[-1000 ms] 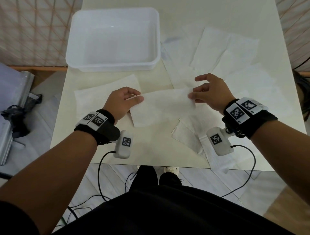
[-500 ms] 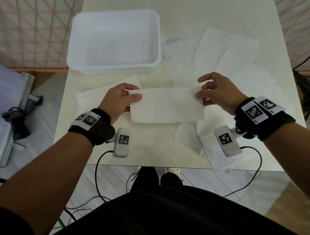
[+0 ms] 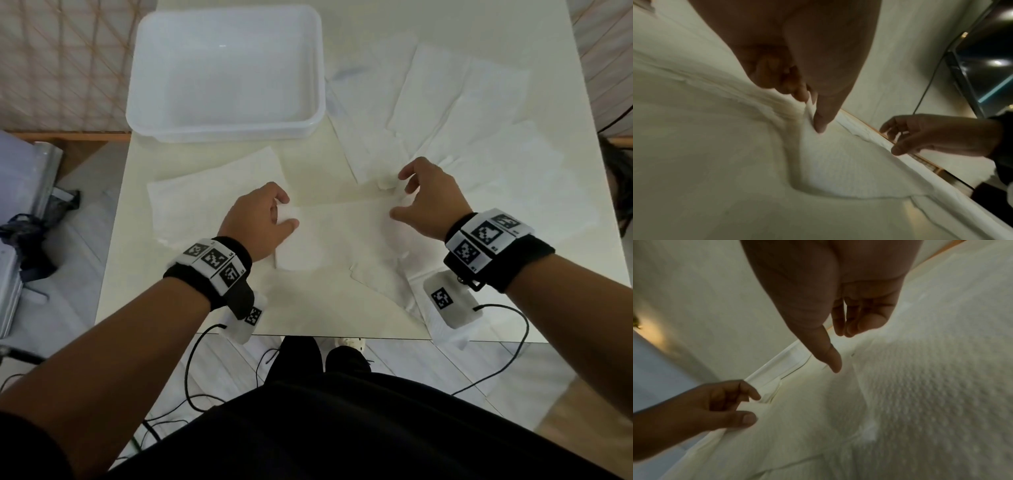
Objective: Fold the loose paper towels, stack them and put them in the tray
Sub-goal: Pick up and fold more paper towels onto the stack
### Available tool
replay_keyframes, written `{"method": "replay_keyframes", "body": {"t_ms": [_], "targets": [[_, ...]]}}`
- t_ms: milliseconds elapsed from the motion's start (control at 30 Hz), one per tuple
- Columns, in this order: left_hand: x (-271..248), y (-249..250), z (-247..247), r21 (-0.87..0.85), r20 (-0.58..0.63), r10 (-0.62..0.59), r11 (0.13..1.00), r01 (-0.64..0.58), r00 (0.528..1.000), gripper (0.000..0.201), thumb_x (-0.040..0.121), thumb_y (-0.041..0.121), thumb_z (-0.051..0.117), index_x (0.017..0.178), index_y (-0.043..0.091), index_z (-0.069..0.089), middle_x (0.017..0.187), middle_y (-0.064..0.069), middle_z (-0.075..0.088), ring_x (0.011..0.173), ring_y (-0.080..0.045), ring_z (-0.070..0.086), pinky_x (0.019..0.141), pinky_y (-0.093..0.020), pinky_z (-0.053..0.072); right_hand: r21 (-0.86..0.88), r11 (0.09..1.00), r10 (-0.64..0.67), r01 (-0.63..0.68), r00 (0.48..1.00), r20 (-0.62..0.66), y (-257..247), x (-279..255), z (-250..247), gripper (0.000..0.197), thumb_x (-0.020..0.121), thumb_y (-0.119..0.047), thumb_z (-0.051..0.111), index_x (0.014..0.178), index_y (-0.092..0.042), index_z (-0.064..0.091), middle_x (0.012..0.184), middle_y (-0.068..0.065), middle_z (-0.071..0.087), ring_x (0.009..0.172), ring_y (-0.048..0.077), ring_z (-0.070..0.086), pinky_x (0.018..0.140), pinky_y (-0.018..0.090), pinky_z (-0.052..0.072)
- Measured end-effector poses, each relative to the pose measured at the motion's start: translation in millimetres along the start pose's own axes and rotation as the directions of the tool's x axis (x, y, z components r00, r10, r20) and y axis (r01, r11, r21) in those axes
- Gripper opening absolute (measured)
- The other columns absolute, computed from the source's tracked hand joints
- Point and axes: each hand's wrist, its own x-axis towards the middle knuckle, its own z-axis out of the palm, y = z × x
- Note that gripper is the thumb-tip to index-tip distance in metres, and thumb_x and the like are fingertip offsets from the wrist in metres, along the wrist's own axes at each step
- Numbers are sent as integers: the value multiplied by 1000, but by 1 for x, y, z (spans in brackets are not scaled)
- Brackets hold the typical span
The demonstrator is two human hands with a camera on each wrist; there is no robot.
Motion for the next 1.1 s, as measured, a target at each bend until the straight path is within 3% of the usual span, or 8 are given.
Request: {"method": "replay_keyframes", "body": {"t_ms": [167, 267, 333, 433, 667, 867, 1000, 1100], "targets": [[-10, 17, 4, 213, -96, 191, 963, -168, 977, 41, 79, 35, 70, 114, 21, 55, 98, 7, 46, 88, -14, 50, 71, -31, 44, -197, 934, -296, 297, 955, 34, -24, -17, 15, 44, 84, -19, 61, 126, -17, 51, 128, 4, 49, 112, 23, 47, 90, 33, 42], [-11, 26, 26, 271, 24, 384, 886, -375, 923, 49, 85, 32, 63, 129, 13, 53, 126, -7, 53, 113, -27, 50, 91, -44, 46, -385, 826, -313, 411, 903, 293, -34, -29, 37, 57, 96, -32, 44, 149, -16, 25, 157, 3, 20, 145, 24, 14, 116, 41, 15], [-15, 29, 45, 341, 225, 351, 845, -411, 909, 64, 94, 36, 49, 148, 8, 29, 155, -12, 28, 142, -30, 25, 114, -45, 25, -474, 768, -236, 431, 878, 417, -28, -35, 51, 67, 99, -44, 28, 152, -13, 1, 160, 4, -6, 147, 25, -9, 119, 44, 1], [-21, 20, 63, 450, 365, 249, 796, -404, 897, 67, 99, 43, 21, 152, 10, -5, 160, -9, -13, 147, -23, -14, 120, -40, -4, -494, 750, -223, 441, 871, 439, -10, -39, 62, 82, 88, -65, 4, 150, -12, -10, 157, 5, -20, 145, 25, -18, 119, 45, -3], [-26, -1, 58, 449, 392, 267, 780, -436, 881, 79, 90, 59, 3, 151, 11, -9, 156, -5, -23, 143, -16, -25, 117, -32, -14, -430, 795, -250, 428, 877, 410, 19, -38, 60, 98, 78, -76, 12, 149, -14, -17, 153, 3, -28, 142, 22, -25, 115, 34, -11], [-36, -10, 47, 377, 361, 263, 836, -398, 895, 79, 90, 60, 5, 152, 12, -2, 157, -3, -19, 143, -10, -23, 116, -26, -14, -342, 864, -238, 369, 899, 369, 10, -37, 49, 94, 83, -75, 13, 151, -12, 1, 160, 5, -7, 147, 22, -9, 118, 35, 0], [-33, -5, 47, 338, 283, 270, 870, -359, 920, 78, 90, 60, 11, 152, 13, 15, 161, -5, 1, 148, -15, -4, 121, -33, 3, -326, 887, -294, 328, 944, 149, -7, -24, 40, 53, 96, -40, 42, 143, -16, 35, 144, 6, 41, 132, 28, 35, 109, 39, 25], [-31, 1, 44, 316, 248, 255, 891, -327, 935, 77, 89, 60, 16, 149, 14, 27, 160, -5, 13, 148, -20, 10, 118, -35, 13, -367, 886, -247, 284, 958, 145, -18, -10, 35, 47, 89, -30, 54, 134, -20, 44, 128, 3, 51, 119, 27, 45, 101, 39, 32]]}}
